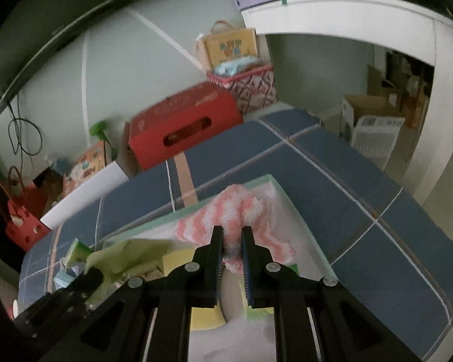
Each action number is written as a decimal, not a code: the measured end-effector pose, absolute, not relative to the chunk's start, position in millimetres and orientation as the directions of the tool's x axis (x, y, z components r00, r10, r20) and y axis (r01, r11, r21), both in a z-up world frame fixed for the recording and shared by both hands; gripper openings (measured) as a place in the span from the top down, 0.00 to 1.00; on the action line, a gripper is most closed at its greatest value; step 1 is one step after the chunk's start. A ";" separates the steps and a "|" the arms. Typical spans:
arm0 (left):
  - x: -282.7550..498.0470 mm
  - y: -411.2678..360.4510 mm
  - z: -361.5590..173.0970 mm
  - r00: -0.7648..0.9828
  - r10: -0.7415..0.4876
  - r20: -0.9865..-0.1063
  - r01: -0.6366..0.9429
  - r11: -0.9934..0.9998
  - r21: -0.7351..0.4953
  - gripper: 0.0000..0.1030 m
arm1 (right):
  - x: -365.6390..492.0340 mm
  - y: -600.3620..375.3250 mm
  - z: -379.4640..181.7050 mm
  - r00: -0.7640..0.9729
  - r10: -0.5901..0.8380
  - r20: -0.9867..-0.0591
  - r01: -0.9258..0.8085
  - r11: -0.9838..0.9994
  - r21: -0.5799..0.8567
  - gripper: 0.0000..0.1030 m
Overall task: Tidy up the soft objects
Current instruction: 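Carry the mitten and green cloth over the white tray and release both, then move both open tools back toward the blue face mask and lavender packet, then grasp the lavender barcode packet with the right gripper while the left grasps the blue face mask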
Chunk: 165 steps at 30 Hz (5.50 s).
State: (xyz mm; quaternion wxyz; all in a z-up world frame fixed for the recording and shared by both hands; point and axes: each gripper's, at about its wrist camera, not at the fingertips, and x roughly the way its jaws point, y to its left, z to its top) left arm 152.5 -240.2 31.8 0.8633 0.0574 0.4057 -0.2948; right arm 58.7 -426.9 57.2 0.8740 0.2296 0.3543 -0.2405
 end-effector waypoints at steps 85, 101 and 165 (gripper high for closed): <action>177.0 -57.9 62.1 0.548 -0.239 -0.802 0.129 0.971 -0.201 0.17 | 82.7 -345.9 58.2 0.536 -0.162 -0.829 0.474 0.870 0.136 0.03; 226.2 -3.9 44.5 0.526 -0.261 -0.810 0.031 0.957 -0.288 0.13 | 117.1 -293.2 77.0 0.617 -0.097 -0.781 0.344 0.926 0.156 0.00; 329.0 -58.4 -47.2 0.055 -0.338 -0.940 0.180 0.929 -0.323 0.64 | 219.1 -219.5 -15.9 0.442 0.113 -0.890 0.119 0.976 0.183 0.62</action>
